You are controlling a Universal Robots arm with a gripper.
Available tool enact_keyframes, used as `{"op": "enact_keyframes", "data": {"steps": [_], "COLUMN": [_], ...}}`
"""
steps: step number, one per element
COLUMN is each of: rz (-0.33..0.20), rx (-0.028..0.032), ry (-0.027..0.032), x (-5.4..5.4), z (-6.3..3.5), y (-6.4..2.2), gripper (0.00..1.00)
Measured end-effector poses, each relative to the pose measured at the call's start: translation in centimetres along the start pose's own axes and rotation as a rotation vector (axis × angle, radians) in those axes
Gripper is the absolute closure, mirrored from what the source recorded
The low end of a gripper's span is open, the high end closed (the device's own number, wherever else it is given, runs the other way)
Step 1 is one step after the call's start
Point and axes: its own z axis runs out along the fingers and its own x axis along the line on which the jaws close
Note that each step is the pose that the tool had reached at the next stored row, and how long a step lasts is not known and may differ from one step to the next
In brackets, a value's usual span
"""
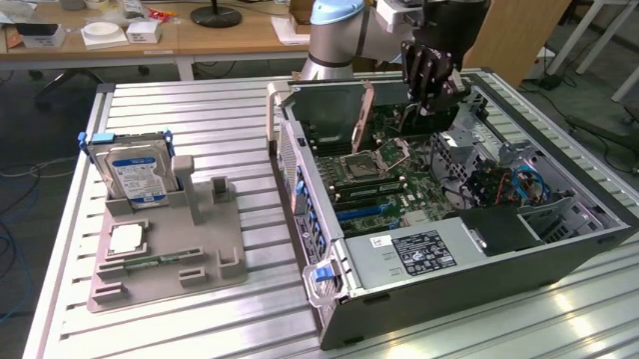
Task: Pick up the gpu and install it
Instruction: 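Insert the gpu into the slot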
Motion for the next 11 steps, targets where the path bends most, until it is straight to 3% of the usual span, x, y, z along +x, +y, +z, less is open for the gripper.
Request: {"op": "enact_keyframes", "data": {"steps": [11], "rz": [0.0], "rx": [-0.0002], "ry": [0.0026], "x": [0.0], "z": [0.18], "y": [0.02], "gripper": [0.74]}}
